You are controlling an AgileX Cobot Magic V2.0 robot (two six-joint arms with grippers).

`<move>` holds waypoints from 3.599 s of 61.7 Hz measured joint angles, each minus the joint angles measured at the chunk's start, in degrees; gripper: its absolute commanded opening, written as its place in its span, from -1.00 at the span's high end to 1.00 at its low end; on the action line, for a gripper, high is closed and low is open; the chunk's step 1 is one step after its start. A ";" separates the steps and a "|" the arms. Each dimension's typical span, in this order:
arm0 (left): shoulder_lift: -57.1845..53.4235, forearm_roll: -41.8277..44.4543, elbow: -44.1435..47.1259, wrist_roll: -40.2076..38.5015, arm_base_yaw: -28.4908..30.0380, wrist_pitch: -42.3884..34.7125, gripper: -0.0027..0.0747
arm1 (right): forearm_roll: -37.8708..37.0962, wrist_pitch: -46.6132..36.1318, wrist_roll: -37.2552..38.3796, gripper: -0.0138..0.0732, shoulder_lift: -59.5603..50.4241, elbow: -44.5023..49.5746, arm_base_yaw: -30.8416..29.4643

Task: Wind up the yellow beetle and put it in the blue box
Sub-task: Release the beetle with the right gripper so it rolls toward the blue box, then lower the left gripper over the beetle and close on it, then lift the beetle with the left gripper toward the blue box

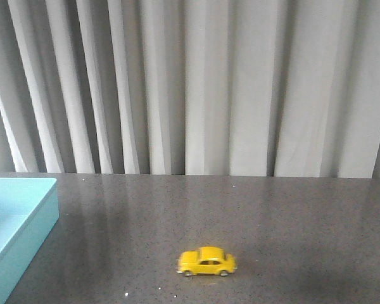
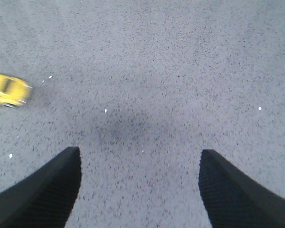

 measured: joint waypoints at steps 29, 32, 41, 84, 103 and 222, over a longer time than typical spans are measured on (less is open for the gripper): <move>0.00 0.00 0.00 0.00 0.00 0.00 -0.40 | -3.22 -4.97 1.55 -0.48 -28.59 23.71 0.19; 0.00 0.00 0.00 0.00 0.00 0.00 -0.40 | -3.33 -4.47 1.63 -0.48 -28.59 23.82 0.19; 0.00 0.00 0.00 0.00 0.00 0.00 -0.40 | -3.02 -4.26 1.71 -0.48 -28.59 23.81 0.19; 0.43 -0.94 -0.39 0.63 0.00 -6.16 -0.40 | -2.62 -3.95 1.71 -0.48 -28.59 23.81 0.19; 15.37 -1.25 -15.76 18.55 0.00 1.48 -0.40 | -2.62 -3.95 1.76 -0.48 -28.59 23.81 0.19; 65.13 -13.54 -47.29 68.43 -3.41 26.07 0.11 | -2.51 -3.93 1.76 -0.48 -28.59 23.81 0.19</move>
